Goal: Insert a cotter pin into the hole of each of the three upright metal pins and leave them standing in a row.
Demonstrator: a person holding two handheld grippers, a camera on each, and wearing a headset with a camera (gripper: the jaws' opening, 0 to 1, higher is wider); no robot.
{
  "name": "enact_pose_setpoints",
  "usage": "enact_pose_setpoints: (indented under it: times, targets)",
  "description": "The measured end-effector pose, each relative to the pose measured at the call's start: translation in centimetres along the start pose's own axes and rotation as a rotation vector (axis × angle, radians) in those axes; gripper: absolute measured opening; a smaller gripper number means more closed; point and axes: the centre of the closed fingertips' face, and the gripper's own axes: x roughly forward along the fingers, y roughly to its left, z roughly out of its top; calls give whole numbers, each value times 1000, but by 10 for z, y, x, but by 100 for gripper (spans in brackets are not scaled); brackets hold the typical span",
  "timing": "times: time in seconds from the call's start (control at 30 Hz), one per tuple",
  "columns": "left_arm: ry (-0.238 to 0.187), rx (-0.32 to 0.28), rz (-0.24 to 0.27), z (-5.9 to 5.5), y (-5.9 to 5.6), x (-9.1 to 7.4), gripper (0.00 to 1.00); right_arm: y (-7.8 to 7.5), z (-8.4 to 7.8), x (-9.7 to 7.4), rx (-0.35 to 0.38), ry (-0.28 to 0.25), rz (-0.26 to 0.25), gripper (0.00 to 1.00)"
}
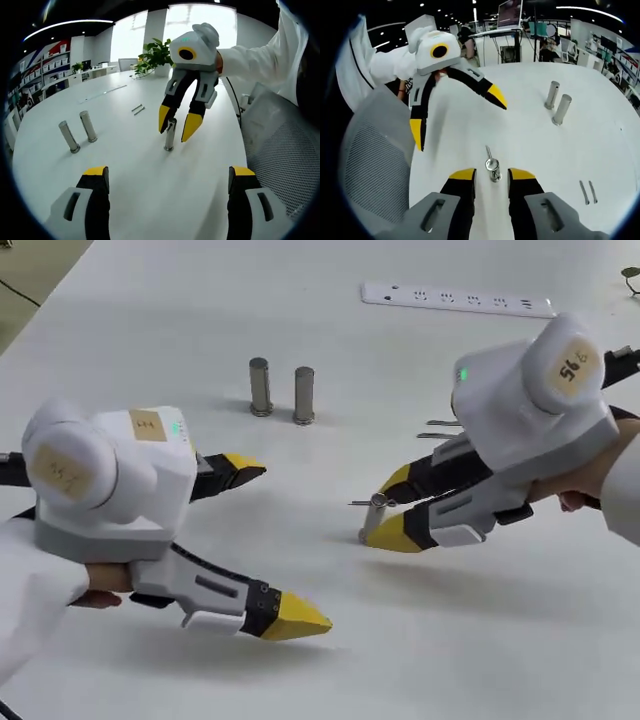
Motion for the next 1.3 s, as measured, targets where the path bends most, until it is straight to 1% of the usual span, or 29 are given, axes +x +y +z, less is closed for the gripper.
enact_pose_setpoints:
  times: [0.1, 0.17, 0.23, 0.3, 0.37, 0.4, 0.43, 0.53, 0.57, 0.63, 0.67, 0.73, 0.77, 0.83, 0.87, 0.9, 1.0, 1.13, 1.3]
  targets:
    - [8, -21, -1, -8, 0, -4, 99, 0, 0, 2, 2, -2, 1, 17]
    - [19, -28, 3, -13, 2, -5, 99, -1, -1, 3, 4, -3, -2, 15]
    - [27, -29, 8, -15, 4, -8, 99, -1, -1, 4, 6, -3, 1, 13]
    - [26, -43, 16, -17, 7, -10, 99, -1, -1, 5, -1, -2, 2, 11]
    - [29, -41, 24, -17, 8, -11, 99, -2, -2, 5, -7, 1, 1, 7]
    - [31, -41, 27, -18, 8, -12, 99, -4, -3, 6, -8, 3, -9, 5]
    - [34, -43, 29, -19, 9, -12, 99, -4, -3, 6, -7, 2, -5, 5]
    - [39, -46, 32, -20, 9, -13, 99, -4, -3, 7, -18, -4, -1, 5]
    - [41, -44, 33, -20, 9, -14, 99, -5, -3, 7, -31, -9, -9, 4]
    - [41, -49, 39, -20, 10, -13, 99, -8, 0, 6, -26, -22, -27, 4]
    - [36, -51, 51, -19, 12, -13, 99, -10, 0, 6, -34, -22, -34, 4]
    - [32, -55, 57, -19, 14, -13, 99, -15, 3, 5, -58, -25, -52, 4]
    - [32, -79, 59, -19, 15, -13, 98, -19, 5, 5, -66, -24, -64, 4]
    - [26, -79, 64, -19, 17, -14, 95, -25, 9, 5, -65, -27, -71, 4]
    - [25, -78, 66, -18, 17, -14, 95, -26, 9, 5, -65, -27, -73, 4]
    - [23, -79, 71, -18, 19, -14, 96, -31, 13, 5, -66, -31, -81, 4]
    - [17, -84, 68, -17, 19, -14, 96, -39, 19, 5, -68, -35, -94, 4]
    - [19, -79, 69, -18, 19, -14, 96, -46, 24, 7, -58, -48, -96, 4]
    - [12, -82, 68, -18, 20, -14, 96, -49, 26, 8, -56, -52, -97, 4]
